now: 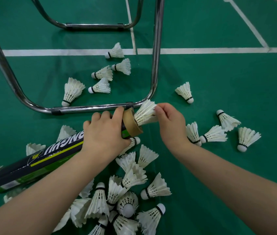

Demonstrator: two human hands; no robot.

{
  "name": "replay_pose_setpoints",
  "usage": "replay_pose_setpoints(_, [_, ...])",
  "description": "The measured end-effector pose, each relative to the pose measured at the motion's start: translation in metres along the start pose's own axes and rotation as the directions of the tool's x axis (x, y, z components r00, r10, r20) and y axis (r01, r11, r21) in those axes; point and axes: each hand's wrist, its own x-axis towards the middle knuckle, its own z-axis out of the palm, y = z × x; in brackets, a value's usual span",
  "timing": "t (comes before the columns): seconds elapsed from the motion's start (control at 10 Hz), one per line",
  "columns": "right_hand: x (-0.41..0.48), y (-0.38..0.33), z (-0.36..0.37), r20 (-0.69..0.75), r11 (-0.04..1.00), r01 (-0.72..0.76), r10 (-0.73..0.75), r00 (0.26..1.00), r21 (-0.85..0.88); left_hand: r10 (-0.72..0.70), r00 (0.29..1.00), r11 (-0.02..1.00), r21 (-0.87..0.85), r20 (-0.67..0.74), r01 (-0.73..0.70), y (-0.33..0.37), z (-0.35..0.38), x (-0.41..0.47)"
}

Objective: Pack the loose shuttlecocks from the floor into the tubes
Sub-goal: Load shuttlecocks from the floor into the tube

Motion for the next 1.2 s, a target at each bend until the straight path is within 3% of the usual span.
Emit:
replay_pose_setpoints(0.4, [-0.003,-0.008,-0.008,-0.043,0.987,-0.043,0.050,0.998,0.154,0.006,1.000,1.000,-0.029,-0.002,-0.006,0.005,-0.008,-0.005])
replay_pose_setpoints(0.6, [-0.009,-0.009,-0.007,0.090,0.953,-0.058,0.032,0.995,0.296,-0.003,1.000,1.000,-0.030,0.006,0.004,0.003,-0.009,-0.004])
replay_pose_setpoints(0.7, [-0.008,-0.005,-0.006,0.090,0.951,-0.059,0.034,0.995,0.304,-0.006,1.000,1.000,-0.025,-0.001,0.006,0.000,-0.008,-0.005])
replay_pose_setpoints(0.8, [0.010,0.002,-0.014,-0.021,0.936,-0.087,0.100,0.995,0.342,-0.004,1.000,1.000,-0.023,-0.008,0.003,-0.003,-0.005,-0.006])
replay_pose_setpoints(0.9, [0.037,0.022,-0.026,-0.130,0.979,-0.132,0.153,0.980,0.156,-0.002,1.000,1.000,-0.004,0.018,0.002,-0.001,-0.002,-0.007])
replay_pose_setpoints(1.1, [0.059,0.062,-0.009,0.155,0.940,-0.333,0.342,0.927,-0.080,0.006,0.999,1.000,-0.019,0.044,-0.005,0.011,0.002,0.005])
replay_pose_setpoints(1.2, [0.065,0.062,0.002,0.313,0.784,-0.021,0.271,0.910,-0.620,-0.005,0.999,0.999,-0.041,0.038,0.007,0.023,0.003,0.017])
